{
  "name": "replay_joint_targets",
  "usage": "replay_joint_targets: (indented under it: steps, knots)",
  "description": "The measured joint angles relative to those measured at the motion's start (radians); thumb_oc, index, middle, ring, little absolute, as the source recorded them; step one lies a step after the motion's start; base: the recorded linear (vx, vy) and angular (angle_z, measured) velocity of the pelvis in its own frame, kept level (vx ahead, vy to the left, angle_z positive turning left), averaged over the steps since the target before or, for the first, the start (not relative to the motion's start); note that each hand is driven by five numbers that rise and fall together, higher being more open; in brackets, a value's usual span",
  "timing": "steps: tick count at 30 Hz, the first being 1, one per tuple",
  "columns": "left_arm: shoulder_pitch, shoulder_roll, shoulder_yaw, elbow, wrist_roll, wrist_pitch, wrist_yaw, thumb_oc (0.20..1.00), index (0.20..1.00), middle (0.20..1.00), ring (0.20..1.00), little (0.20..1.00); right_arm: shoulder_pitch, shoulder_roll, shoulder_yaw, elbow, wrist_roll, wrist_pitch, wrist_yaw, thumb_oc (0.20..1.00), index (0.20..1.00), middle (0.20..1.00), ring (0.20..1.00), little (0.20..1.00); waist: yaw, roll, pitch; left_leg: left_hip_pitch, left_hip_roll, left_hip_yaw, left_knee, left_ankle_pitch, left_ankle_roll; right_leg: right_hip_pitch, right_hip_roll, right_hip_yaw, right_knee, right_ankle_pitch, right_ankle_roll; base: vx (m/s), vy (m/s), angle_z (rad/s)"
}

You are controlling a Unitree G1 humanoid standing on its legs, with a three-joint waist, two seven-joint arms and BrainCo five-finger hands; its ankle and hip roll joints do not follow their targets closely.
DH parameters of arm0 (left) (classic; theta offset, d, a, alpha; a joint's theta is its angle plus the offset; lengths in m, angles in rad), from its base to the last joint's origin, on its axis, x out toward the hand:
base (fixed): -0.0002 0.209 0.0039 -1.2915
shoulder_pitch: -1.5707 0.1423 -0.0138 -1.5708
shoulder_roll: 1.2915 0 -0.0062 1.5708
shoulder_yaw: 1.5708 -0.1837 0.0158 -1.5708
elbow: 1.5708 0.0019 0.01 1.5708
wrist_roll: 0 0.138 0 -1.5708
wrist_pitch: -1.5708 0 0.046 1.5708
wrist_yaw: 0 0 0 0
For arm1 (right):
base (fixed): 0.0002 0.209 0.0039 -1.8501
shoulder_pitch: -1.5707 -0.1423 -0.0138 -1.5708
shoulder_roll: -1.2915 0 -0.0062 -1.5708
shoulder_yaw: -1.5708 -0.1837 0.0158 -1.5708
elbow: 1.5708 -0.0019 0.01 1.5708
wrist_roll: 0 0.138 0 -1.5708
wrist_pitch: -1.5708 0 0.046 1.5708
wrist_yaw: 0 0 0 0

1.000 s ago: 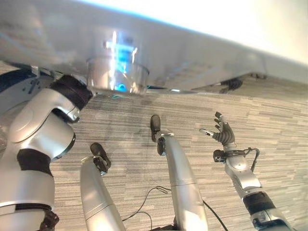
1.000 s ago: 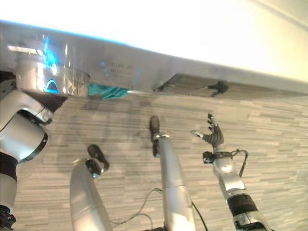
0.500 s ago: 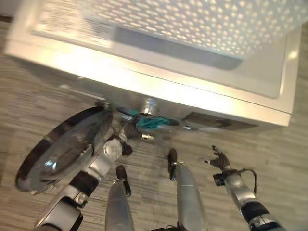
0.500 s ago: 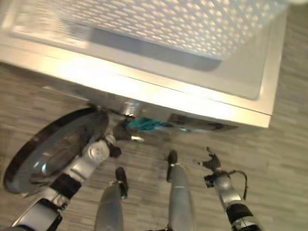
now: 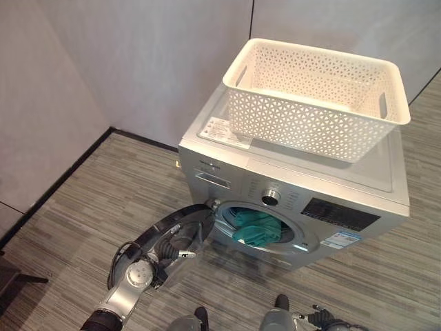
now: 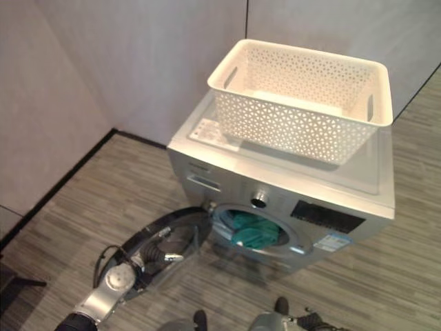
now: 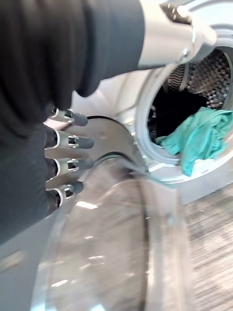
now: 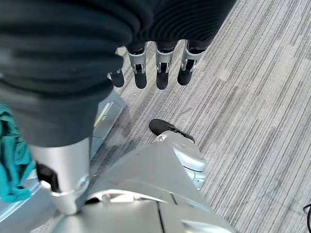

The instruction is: Grab the laundry basket,head to the washer,open it,put in the laundry and shut it.

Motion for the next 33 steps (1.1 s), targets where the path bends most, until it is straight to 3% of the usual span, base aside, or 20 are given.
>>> replay_joint_targets:
  steps: [1,2,3,5,7,8,9,12,13,16,18,19,21,23,24,27,28,29,33]
  knots:
    - [-0.004,-0.007,0.008,-0.001,0.003,0.000,0.001,1.000,1.000,1.000,1.000,1.000,-0.001,0.005,0.000,0.005,0.001,-0.001,0.003,1.000,1.000,1.000,1.000,1.000,0.000,0.009,-0.001,0.010,0.011,-0.017,-0.014,0.014,-0.001,-0.009,0.040,0.031,0.092,-0.077,-0.005,-0.18,-0.052,0.28]
    - [-0.004,-0.009,0.020,-0.013,0.003,-0.001,0.010,1.000,1.000,1.000,1.000,1.000,0.003,0.013,0.007,0.007,0.001,-0.001,0.010,1.000,1.000,1.000,1.000,1.000,0.017,0.019,0.000,0.038,0.032,-0.037,-0.063,0.047,-0.010,-0.012,0.120,0.053,0.216,-0.173,-0.005,-0.11,-0.127,0.37]
    - [0.004,-0.006,0.037,-0.029,0.002,-0.001,0.025,1.000,1.000,1.000,1.000,1.000,0.000,0.017,0.038,0.008,0.001,-0.001,0.013,1.000,1.000,1.000,1.000,1.000,0.044,0.007,-0.021,0.042,0.036,-0.046,-0.095,0.072,-0.015,0.017,0.169,0.039,0.243,-0.229,-0.004,-0.10,-0.124,0.23]
    - [0.022,-0.002,0.081,-0.053,-0.001,-0.002,0.044,1.000,1.000,1.000,1.000,1.000,0.007,0.030,0.042,0.015,0.000,-0.003,0.014,1.000,1.000,1.000,1.000,1.000,0.080,-0.006,-0.034,0.047,0.033,-0.043,-0.123,0.083,-0.022,0.079,0.189,-0.007,0.172,-0.292,-0.024,-0.09,-0.162,0.03]
    - [0.039,-0.001,0.135,-0.064,-0.010,-0.002,0.059,1.000,1.000,1.000,1.000,1.000,-0.013,0.041,0.084,0.008,-0.002,-0.007,0.015,1.000,1.000,1.000,1.000,1.000,0.122,-0.029,-0.050,0.042,0.022,-0.046,-0.131,0.091,-0.039,0.162,0.197,-0.050,0.012,-0.311,-0.045,-0.23,-0.274,0.01]
    - [0.047,-0.006,0.153,-0.086,-0.019,-0.006,0.074,1.000,1.000,1.000,1.000,1.000,-0.018,0.051,0.124,0.007,-0.012,-0.006,0.019,1.000,1.000,1.000,1.000,1.000,0.144,-0.045,-0.065,0.020,0.020,-0.056,-0.133,0.105,-0.056,0.211,0.225,-0.059,-0.125,-0.308,-0.044,-0.21,-0.217,0.18]
    - [0.048,-0.018,0.167,-0.098,-0.026,-0.009,0.080,1.000,1.000,1.000,1.000,1.000,-0.031,0.050,0.178,0.009,-0.031,-0.002,0.019,1.000,1.000,1.000,1.000,1.000,0.151,-0.032,-0.066,0.008,0.037,-0.071,-0.135,0.118,-0.075,0.225,0.257,-0.053,-0.183,-0.291,-0.048,-0.14,-0.154,0.21]
    - [0.060,-0.041,0.164,-0.138,-0.059,-0.026,0.087,1.000,1.000,1.000,1.000,1.000,-0.055,0.053,0.259,0.011,-0.090,-0.006,0.030,1.000,1.000,1.000,1.000,1.000,0.188,-0.031,-0.071,0.017,0.068,-0.075,-0.194,0.163,-0.097,0.261,0.306,-0.047,-0.283,-0.224,-0.077,-0.16,-0.124,0.18]
    - [0.059,-0.045,0.163,-0.182,-0.068,-0.028,0.087,1.000,1.000,1.000,1.000,1.000,-0.061,0.052,0.296,0.007,-0.128,-0.009,0.035,1.000,1.000,1.000,1.000,1.000,0.188,-0.031,-0.075,0.019,0.075,-0.109,-0.230,0.202,-0.113,0.285,0.334,-0.087,-0.337,-0.197,-0.095,-0.19,-0.110,0.57]
    - [0.033,-0.045,0.168,-0.240,-0.088,-0.046,0.113,1.000,1.000,1.000,1.000,1.000,-0.064,0.044,0.302,0.006,-0.159,-0.010,0.039,1.000,1.000,1.000,1.000,1.000,0.188,-0.018,-0.073,0.002,0.100,-0.122,-0.236,0.232,-0.135,0.286,0.369,-0.133,-0.338,-0.201,-0.114,-0.20,-0.029,0.53]
    - [-0.014,-0.044,0.168,-0.236,-0.086,-0.048,0.138,1.000,1.000,1.000,1.000,1.000,-0.066,0.026,0.304,-0.006,-0.158,-0.014,0.038,1.000,1.000,1.000,1.000,1.000,0.180,0.000,-0.069,-0.021,0.120,-0.095,-0.218,0.236,-0.143,0.279,0.373,-0.152,-0.332,-0.206,-0.132,-0.13,0.047,0.24]
    - [-0.041,-0.038,0.176,-0.225,-0.085,-0.049,0.154,1.000,1.000,1.000,1.000,1.000,-0.069,0.021,0.307,-0.016,-0.158,-0.017,0.039,1.000,1.000,1.000,1.000,1.000,0.182,0.006,-0.067,-0.023,0.135,-0.028,-0.215,0.228,-0.137,0.277,0.373,-0.152,-0.332,-0.199,-0.144,0.03,0.058,-0.13]
    - [-0.076,-0.032,0.210,-0.180,-0.082,-0.057,0.179,1.000,1.000,1.000,1.000,1.000,-0.067,0.020,0.314,-0.023,-0.159,-0.021,0.041,1.000,1.000,1.000,1.000,1.000,0.176,-0.004,-0.064,-0.017,0.137,-0.039,-0.188,0.224,-0.131,0.275,0.351,-0.126,-0.323,-0.199,-0.156,0.05,0.084,-0.36]
    - [-0.112,-0.007,0.230,-0.098,-0.048,-0.057,0.226,1.000,1.000,1.000,1.000,1.000,-0.055,0.022,0.315,-0.023,-0.160,-0.021,0.051,1.000,1.000,1.000,1.000,1.000,0.146,-0.008,-0.064,0.014,0.137,-0.156,-0.173,0.228,-0.153,0.274,0.325,-0.078,-0.308,-0.201,-0.148,0.12,0.159,-0.64]
    - [-0.120,0.034,0.234,-0.029,-0.014,-0.045,0.246,1.000,1.000,1.000,1.000,1.000,-0.064,0.023,0.316,-0.033,-0.160,-0.022,0.059,1.000,1.000,1.000,1.000,1.000,0.139,-0.005,-0.066,0.038,0.144,-0.183,-0.189,0.222,-0.160,0.272,0.319,-0.037,-0.303,-0.188,-0.129,0.07,0.108,-0.84]
    - [-0.199,0.078,0.233,0.126,0.042,-0.006,0.284,1.000,1.000,1.000,1.000,1.000,-0.039,0.001,0.314,-0.035,-0.160,-0.026,0.064,1.000,1.000,1.000,1.000,1.000,0.087,0.017,-0.074,0.073,0.153,-0.178,-0.239,0.176,-0.178,0.281,0.326,-0.011,-0.333,-0.168,-0.098,0.08,0.172,-0.36]
    - [-0.259,0.108,0.213,0.209,0.079,0.010,0.297,1.000,1.000,1.000,1.000,1.000,-0.023,-0.005,0.297,-0.034,-0.160,-0.026,0.068,1.000,1.000,1.000,1.000,1.000,0.070,0.014,-0.069,0.102,0.155,-0.172,-0.293,0.184,-0.175,0.280,0.323,-0.011,-0.334,-0.165,-0.090,0.09,0.183,-0.08]
    - [-0.300,0.145,0.211,0.271,0.098,0.031,0.303,1.000,1.000,1.000,1.000,1.000,-0.007,-0.004,0.292,-0.035,-0.160,-0.025,0.076,1.000,1.000,1.000,1.000,1.000,0.060,-0.004,-0.072,0.105,0.145,-0.161,-0.304,0.190,-0.171,0.269,0.311,-0.002,-0.340,-0.158,-0.081,0.10,0.232,-0.21]
    - [-0.347,0.271,0.208,0.431,0.164,0.062,0.307,1.000,1.000,1.000,1.000,1.000,0.041,-0.002,0.258,-0.034,-0.161,-0.029,0.081,1.000,1.000,1.000,1.000,1.000,0.039,-0.026,-0.081,0.111,0.131,-0.101,-0.306,0.180,-0.155,0.237,0.291,0.058,-0.340,-0.148,-0.070,0.00,0.138,-0.42]
